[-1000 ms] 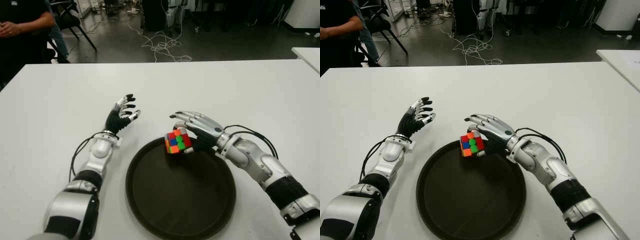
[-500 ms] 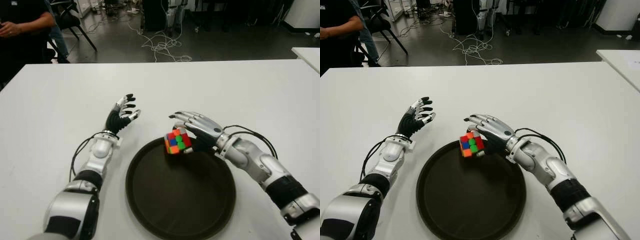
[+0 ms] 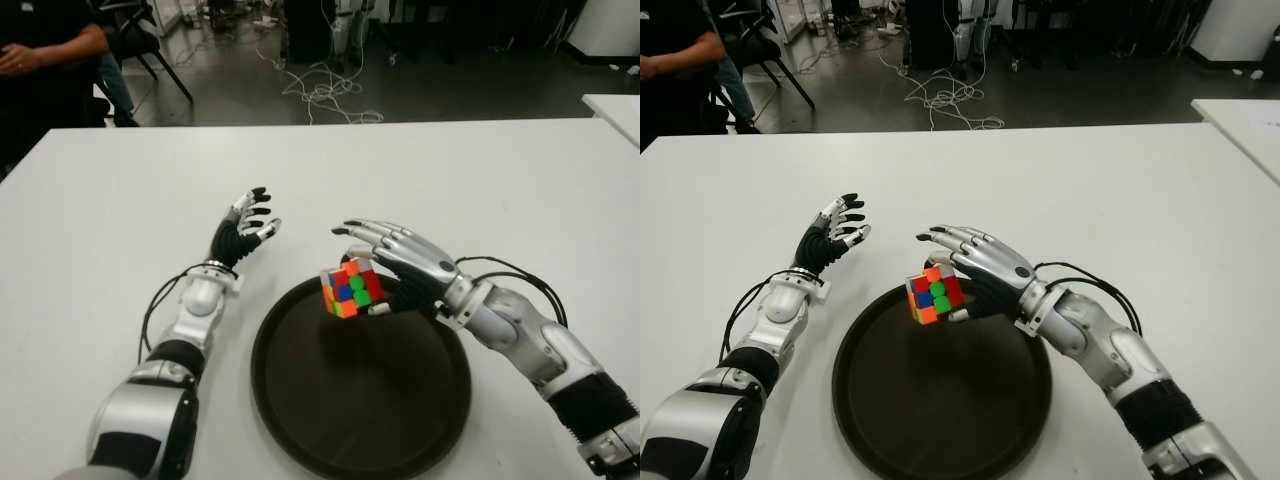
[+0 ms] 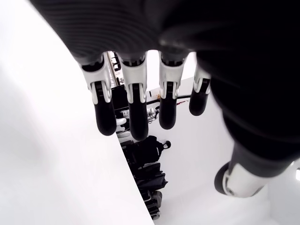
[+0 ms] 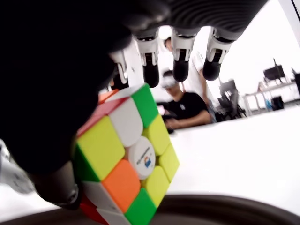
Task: Pick up the Rubik's Cube and put it in the plate
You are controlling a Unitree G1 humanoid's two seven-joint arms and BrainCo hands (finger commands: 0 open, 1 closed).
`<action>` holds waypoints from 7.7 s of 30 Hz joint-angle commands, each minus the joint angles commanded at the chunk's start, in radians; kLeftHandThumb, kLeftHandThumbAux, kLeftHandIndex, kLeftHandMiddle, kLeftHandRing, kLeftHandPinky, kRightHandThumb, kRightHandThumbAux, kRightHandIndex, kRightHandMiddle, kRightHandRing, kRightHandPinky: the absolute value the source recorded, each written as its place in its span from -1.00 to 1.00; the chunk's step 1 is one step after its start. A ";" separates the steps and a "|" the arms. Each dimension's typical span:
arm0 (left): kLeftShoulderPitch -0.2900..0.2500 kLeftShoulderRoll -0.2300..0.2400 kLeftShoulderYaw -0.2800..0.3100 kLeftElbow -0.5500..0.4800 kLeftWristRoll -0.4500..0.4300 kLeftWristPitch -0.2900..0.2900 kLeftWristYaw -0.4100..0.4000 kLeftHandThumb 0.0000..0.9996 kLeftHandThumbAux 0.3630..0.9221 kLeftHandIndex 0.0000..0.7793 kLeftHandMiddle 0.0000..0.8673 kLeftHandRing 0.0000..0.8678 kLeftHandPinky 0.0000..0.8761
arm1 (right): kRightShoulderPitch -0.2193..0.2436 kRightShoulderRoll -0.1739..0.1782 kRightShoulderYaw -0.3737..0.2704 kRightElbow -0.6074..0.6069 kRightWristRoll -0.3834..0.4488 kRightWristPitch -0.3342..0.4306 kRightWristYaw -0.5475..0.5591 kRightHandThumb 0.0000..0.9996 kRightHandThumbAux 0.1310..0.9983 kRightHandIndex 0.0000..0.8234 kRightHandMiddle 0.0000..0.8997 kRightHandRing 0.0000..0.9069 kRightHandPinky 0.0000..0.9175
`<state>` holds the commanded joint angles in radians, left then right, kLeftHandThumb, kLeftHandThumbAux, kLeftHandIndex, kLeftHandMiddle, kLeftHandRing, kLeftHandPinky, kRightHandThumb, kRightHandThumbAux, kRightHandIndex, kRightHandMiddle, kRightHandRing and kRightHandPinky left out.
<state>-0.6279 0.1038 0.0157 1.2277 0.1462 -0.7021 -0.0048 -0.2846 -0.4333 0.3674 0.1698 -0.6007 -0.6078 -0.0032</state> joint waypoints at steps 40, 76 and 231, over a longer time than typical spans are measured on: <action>0.000 -0.004 0.003 0.001 -0.002 -0.005 -0.001 -0.77 0.06 -0.63 -0.55 -0.51 -0.46 | 0.016 -0.012 0.004 -0.032 0.076 -0.079 0.177 0.39 0.38 0.01 -0.92 -1.00 -1.00; 0.001 -0.005 -0.003 -0.012 -0.006 0.007 -0.005 -0.78 0.15 -0.65 -0.56 -0.53 -0.52 | -0.015 -0.057 0.027 -0.040 0.197 -0.059 0.471 0.38 0.38 0.01 -0.82 -1.00 -1.00; 0.005 -0.016 -0.012 -0.019 -0.008 0.015 0.010 -0.81 -0.03 -0.64 -0.56 -0.51 -0.44 | -0.216 0.231 -0.530 0.787 0.566 -0.001 -0.219 -0.74 0.30 -0.63 -0.46 -0.44 -0.37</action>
<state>-0.6225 0.0877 0.0036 1.2088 0.1385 -0.6873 0.0056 -0.5003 -0.2025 -0.1623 0.9567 -0.0343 -0.6085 -0.2221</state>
